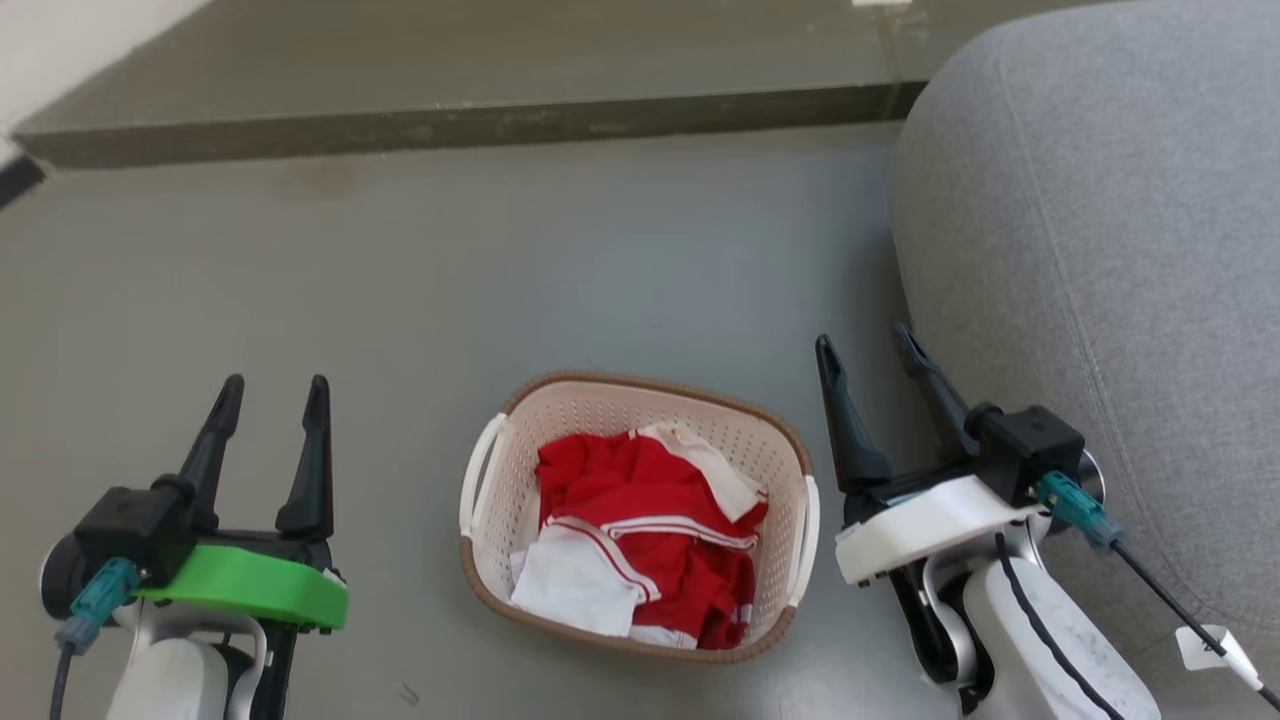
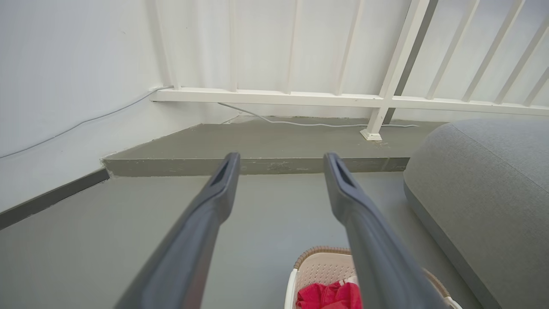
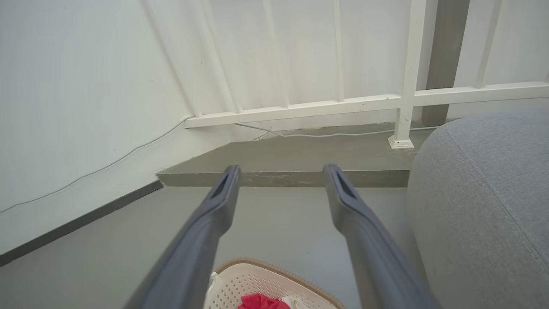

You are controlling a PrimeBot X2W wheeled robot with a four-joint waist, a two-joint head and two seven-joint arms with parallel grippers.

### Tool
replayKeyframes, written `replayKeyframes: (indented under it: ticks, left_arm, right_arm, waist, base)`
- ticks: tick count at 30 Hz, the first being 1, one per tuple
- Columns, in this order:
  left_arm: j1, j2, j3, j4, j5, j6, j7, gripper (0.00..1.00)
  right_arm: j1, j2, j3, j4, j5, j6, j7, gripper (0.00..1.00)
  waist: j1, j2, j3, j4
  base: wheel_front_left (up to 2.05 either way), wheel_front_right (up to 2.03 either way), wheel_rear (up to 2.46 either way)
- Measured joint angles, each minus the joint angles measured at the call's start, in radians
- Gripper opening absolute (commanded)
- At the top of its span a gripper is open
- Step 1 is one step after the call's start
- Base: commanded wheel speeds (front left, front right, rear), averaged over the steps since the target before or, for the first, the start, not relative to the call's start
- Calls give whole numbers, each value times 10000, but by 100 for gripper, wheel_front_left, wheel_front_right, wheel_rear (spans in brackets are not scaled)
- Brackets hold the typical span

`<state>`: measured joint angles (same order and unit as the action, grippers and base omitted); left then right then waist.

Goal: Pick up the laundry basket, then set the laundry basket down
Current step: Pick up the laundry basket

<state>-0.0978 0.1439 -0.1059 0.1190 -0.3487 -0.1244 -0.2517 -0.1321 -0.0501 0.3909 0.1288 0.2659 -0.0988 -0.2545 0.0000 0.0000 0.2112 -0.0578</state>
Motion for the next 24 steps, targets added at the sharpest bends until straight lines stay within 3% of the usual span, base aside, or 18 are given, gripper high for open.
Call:
replayKeyframes:
  ticks: [24]
  left_arm:
    - [-1915, 2050, -1701, 462, -1404, -2, -2, 100]
  right_arm:
    - [-1546, -67, 667, -1248, 322, -265, 0, 100]
  waist:
    - [1, 0, 3434, -574]
  base:
    - [0, 0, 0]
